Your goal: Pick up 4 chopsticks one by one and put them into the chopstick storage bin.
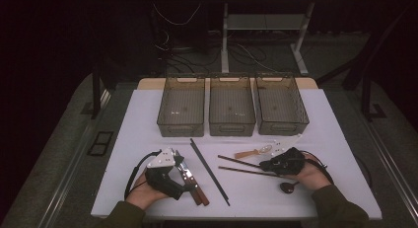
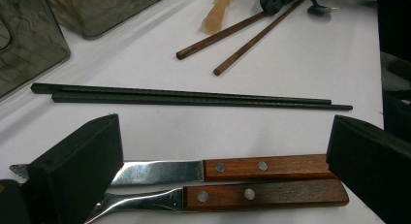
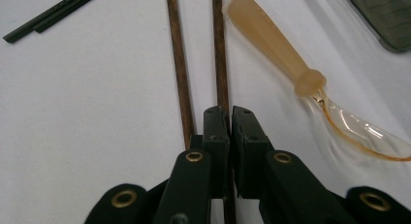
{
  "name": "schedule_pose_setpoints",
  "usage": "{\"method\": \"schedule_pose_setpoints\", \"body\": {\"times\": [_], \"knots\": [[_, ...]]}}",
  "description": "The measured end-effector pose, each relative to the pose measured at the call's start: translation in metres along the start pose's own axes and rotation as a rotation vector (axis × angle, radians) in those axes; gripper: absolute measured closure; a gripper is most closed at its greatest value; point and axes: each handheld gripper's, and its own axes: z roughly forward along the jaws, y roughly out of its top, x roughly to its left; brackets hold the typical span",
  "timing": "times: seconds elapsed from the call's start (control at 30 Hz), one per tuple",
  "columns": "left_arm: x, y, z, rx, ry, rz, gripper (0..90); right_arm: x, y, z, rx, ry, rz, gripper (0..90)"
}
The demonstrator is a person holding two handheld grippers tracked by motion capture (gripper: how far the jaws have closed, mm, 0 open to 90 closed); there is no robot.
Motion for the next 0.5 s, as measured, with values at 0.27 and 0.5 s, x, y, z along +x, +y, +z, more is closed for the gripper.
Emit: {"method": "schedule_pose_setpoints", "body": {"times": [0.27,0.5], "knots": [[0.000,0.000,0.000,0.000,0.000,0.000,0.0,0.000,0.002,-0.005,-0.030,0.009,0.044,85.6],[0.000,0.000,0.000,-0.002,0.000,-0.002,0.0,0.002,0.005,-0.013,-0.059,0.011,0.057,85.5]]}}
